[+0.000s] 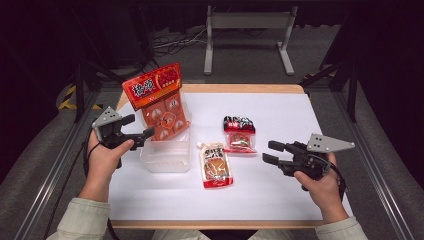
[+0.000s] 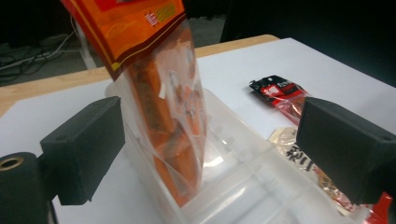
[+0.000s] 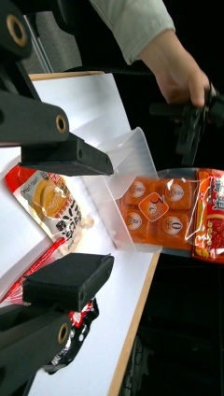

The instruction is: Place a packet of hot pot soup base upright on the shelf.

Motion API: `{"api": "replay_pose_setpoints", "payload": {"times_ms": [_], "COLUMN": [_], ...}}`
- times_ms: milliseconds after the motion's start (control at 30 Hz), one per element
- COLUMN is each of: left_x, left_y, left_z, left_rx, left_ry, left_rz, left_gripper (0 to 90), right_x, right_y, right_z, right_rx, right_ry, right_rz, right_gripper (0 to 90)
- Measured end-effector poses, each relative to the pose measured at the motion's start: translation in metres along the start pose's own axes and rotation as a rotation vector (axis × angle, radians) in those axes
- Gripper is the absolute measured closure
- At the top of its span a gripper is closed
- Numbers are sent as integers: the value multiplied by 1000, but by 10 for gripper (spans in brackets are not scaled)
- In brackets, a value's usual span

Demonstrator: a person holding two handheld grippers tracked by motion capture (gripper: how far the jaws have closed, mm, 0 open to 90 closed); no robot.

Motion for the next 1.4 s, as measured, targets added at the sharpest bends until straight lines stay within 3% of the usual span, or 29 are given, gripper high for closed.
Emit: {"api": "replay_pose_setpoints", "payload": {"times_ms": [133,233,400,467,533,800,933,1033,1200,1400], "left_x": [-18,-33,-56,-60,-66,-76,-78,-73,-73,-76], "left_y": [-14,-22,-30,-30,-31,-29,-29,-27,-29,-33], "left_z": [1,3,10,11,13,13,15,16,19,22], "left_rx": [-10,-18,-3,-5,4,18,25,3,10,5], "left_ry": [16,29,90,92,122,118,125,112,106,112], "left_rz": [60,109,180,194,221,248,256,246,249,252], "left_gripper": [81,79,80,82,81,83,82,75,75,78], "right_x": [-11,-17,-24,-29,-33,-51,-61,-76,-93,-118], "right_y": [1,2,5,7,10,24,33,41,52,68], "right_z": [1,0,-1,-3,-3,-7,-3,0,6,15], "right_rx": [12,33,70,74,87,112,153,189,230,235], "right_ry": [2,-26,-19,-11,-8,-6,36,73,99,168], "right_rz": [46,86,93,91,91,99,89,103,132,174], "right_gripper": [493,512,513,507,498,458,423,407,361,298]}}
Point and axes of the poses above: each handheld gripper's, and its own axes: y roughly forward along the jaws, z roughly out of its underside, x roughly to its left, the point moved 8 cm from there along y, roughly forward along the jaws, and after that the axes turned 8 degrees about -z, right-handed, at the moved point
